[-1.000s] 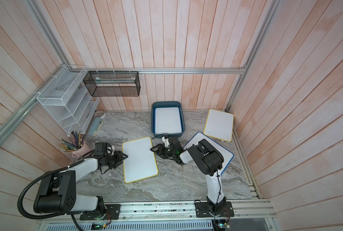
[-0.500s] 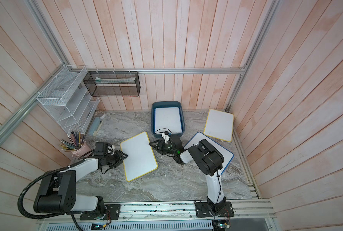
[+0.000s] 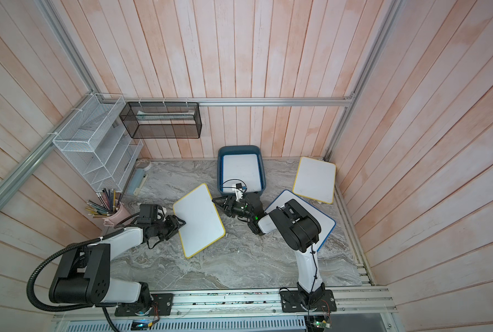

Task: Put the whiteboard into the storage box
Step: Pick up the whiteboard at the center of the board.

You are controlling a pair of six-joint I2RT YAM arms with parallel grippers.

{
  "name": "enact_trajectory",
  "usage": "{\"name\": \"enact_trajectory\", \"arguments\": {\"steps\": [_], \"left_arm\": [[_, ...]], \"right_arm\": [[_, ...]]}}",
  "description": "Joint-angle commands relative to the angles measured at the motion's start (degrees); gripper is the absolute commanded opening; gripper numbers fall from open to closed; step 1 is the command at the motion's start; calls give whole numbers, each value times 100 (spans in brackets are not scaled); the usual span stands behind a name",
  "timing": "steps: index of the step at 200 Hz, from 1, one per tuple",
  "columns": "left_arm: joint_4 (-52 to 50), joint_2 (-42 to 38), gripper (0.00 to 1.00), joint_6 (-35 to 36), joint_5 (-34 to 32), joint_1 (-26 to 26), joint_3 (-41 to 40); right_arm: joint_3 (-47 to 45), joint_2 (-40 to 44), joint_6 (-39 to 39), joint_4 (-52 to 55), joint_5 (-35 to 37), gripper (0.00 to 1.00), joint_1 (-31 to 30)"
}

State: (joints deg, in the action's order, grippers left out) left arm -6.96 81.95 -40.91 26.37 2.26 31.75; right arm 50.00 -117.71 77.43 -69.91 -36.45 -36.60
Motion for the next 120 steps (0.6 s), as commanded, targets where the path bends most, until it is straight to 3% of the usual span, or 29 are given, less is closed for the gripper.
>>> {"name": "enact_trajectory", "arguments": {"steps": [1,120], "left_arm": [[-95,324,58,-189,518,325,-283],[136,318,57,-348,527,391,-397]], "right_arm": [[-19,-407,562,-108,-649,54,-545],[82,-702,1204,-831,36,54,-794]]}}
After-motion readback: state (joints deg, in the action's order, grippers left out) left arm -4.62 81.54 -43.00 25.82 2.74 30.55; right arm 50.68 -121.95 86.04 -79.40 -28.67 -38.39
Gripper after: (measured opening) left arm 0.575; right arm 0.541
